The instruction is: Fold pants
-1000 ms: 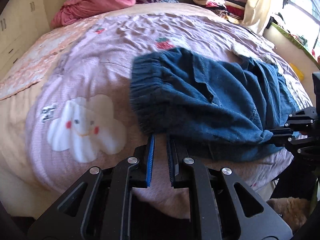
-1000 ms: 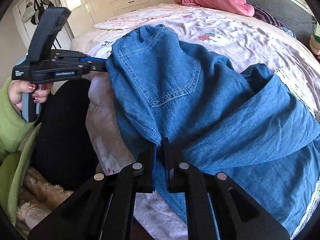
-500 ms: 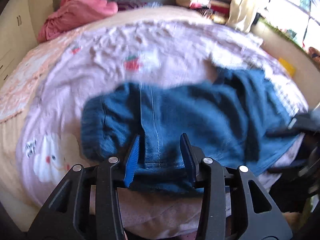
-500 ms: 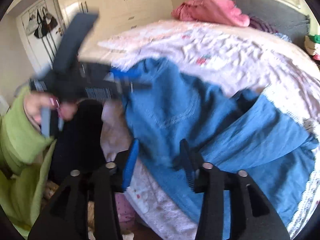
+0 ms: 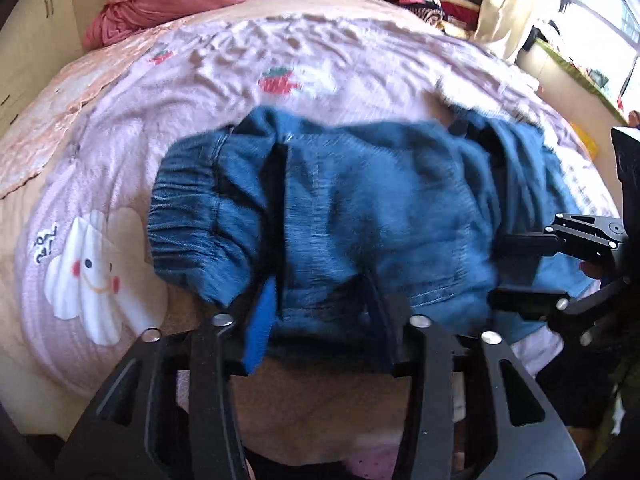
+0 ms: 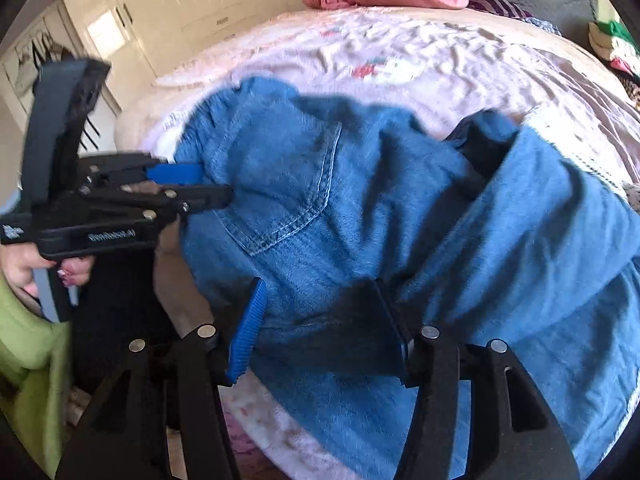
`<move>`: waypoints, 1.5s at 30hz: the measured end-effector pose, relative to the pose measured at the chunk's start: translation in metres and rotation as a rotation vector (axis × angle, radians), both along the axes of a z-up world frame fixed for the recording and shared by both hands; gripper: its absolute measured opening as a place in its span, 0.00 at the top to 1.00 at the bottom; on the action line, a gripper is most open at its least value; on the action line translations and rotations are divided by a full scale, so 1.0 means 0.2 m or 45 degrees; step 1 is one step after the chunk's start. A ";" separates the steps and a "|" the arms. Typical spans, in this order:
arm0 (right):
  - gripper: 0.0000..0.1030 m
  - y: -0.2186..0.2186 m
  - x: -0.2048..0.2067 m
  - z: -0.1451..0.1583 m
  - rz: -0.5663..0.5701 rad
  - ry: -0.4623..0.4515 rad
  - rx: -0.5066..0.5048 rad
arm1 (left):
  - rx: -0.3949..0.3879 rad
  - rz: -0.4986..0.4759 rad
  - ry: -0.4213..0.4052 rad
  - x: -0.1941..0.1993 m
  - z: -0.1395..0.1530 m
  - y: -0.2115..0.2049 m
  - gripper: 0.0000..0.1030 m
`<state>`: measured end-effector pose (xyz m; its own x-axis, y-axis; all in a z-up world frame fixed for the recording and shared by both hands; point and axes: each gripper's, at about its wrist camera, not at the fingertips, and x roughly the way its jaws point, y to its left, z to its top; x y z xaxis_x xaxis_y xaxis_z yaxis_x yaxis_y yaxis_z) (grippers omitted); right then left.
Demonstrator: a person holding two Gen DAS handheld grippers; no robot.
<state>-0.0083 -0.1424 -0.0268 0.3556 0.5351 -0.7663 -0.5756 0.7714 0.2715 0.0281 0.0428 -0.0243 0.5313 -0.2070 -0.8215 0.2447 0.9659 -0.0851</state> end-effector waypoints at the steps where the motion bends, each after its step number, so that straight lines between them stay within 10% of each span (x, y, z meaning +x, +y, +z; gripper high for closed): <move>1: 0.46 -0.03 0.00 0.05 -0.016 -0.024 0.025 | -0.011 -0.006 -0.015 -0.01 0.04 -0.01 0.55; 14: 0.26 -0.47 0.32 0.38 -0.358 -0.222 -0.080 | 0.015 -0.086 -0.094 0.07 0.26 -0.29 0.37; 45: 0.18 -0.24 1.02 -0.05 -0.387 -0.019 -0.442 | -0.072 -0.414 0.065 0.16 -0.04 -0.82 0.43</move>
<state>0.1966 -0.1908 -0.0368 0.4691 0.1172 -0.8753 -0.3108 0.9497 -0.0394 0.0603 -0.1208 -0.0326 0.3882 -0.4050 -0.8278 0.5331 0.8314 -0.1567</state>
